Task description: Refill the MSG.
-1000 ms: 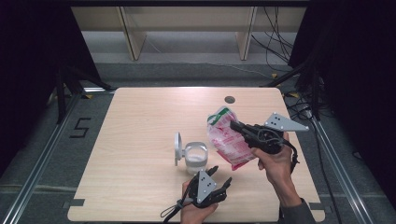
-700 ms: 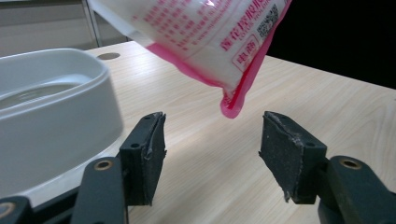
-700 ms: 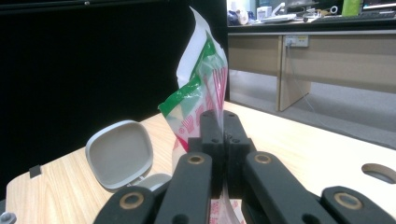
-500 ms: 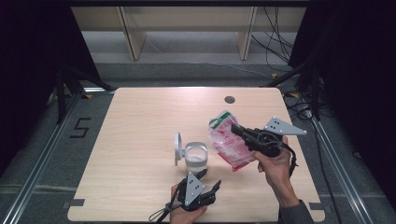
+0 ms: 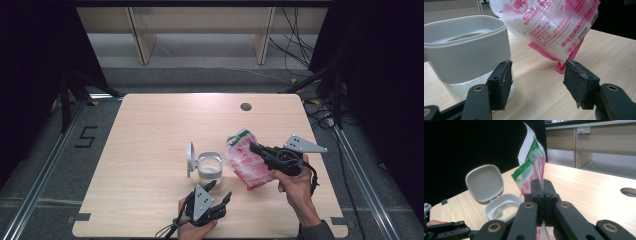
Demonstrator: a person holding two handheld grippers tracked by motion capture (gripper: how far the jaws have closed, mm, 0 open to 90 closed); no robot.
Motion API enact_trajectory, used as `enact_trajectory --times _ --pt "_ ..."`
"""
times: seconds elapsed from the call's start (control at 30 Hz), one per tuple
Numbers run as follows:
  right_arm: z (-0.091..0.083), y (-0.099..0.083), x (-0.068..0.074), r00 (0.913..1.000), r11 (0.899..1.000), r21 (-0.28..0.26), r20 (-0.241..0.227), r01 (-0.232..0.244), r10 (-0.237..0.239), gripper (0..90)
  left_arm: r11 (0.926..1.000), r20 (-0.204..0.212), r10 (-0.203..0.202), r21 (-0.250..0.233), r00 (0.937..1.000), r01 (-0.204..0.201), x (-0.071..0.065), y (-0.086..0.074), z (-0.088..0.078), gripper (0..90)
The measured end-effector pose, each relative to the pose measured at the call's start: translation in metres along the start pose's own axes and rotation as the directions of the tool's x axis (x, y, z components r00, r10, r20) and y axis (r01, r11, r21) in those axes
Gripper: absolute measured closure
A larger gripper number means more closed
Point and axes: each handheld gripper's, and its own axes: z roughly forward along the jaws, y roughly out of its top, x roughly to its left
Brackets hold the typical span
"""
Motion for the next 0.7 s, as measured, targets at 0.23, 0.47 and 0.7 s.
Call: enact_trajectory --times 0.23,0.47,0.7 --pt "-0.013 -0.003 0.000 0.9997 1.000 0.004 0.020 0.014 -0.014 90.0 1.0000 -0.008 0.002 -0.008 1.0000 -0.002 0.003 0.000 -0.002 39.0" --pt "-0.028 -0.010 -0.001 0.9986 1.000 0.004 0.053 0.006 -0.006 90.0 0.9998 -0.015 -0.012 -0.013 0.9998 0.012 0.004 -0.001 -0.002 39.5" --pt "-0.036 -0.018 -0.004 0.9930 1.000 0.020 0.118 0.005 -0.007 90.0 1.0000 -0.018 0.002 -0.006 0.9998 -0.002 0.006 -0.001 -0.004 39.7"
